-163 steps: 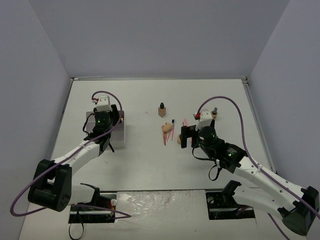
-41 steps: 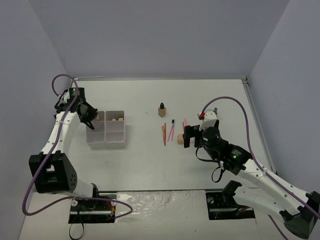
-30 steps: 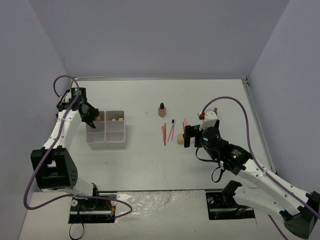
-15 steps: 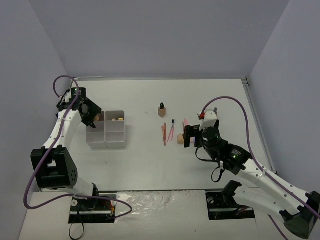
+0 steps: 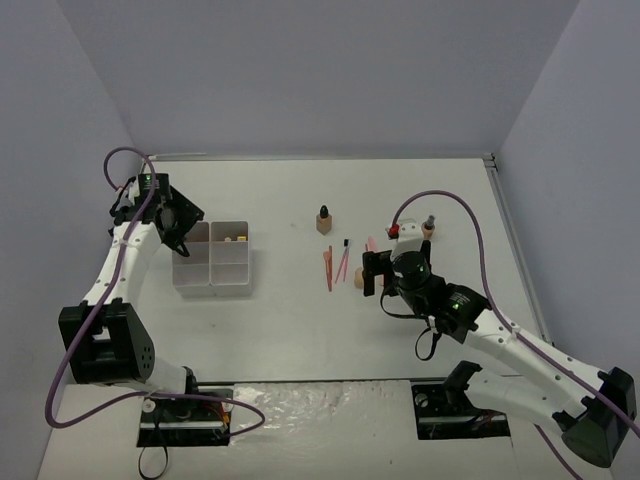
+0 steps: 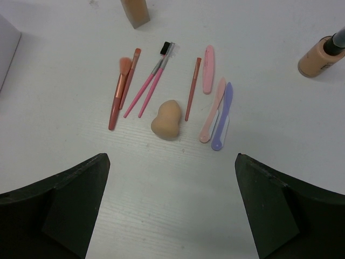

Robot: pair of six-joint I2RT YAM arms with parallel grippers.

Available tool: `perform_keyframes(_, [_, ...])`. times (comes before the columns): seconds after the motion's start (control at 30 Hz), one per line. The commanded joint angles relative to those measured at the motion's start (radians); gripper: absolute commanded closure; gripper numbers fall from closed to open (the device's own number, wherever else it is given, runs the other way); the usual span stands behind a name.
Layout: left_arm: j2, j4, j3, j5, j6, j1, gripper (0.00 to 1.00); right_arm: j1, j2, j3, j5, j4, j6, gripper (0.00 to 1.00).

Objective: Organize the makeup

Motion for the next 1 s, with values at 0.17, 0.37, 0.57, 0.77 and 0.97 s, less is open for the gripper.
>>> perform_keyframes(0.17, [-0.140,0.109,0.005,0.059,0.134,0.005,0.36,-0.017,0.119,0.035,0.038,0.057,0.092,0.05])
perform_keyframes(0.37, [-0.307,0.166,-0.108,0.120,0.316,0.004,0.11,-0.032,0.270,0.072,0.024,0.069,0.128,0.15])
perform_keyframes(0.57, [-0.429,0.119,-0.199,0.131,0.437,0.005,0.03,-0.039,0.423,0.096,-0.031,0.112,0.138,0.21])
perform_keyframes(0.77, [-0.481,0.088,-0.228,0.195,0.450,0.003,0.03,-0.049,0.521,0.107,-0.050,0.199,0.135,0.28])
perform_keyframes(0.97, [-0.491,0.101,-0.224,0.287,0.419,-0.014,0.03,-0.061,0.613,0.115,-0.043,0.246,0.127,0.39])
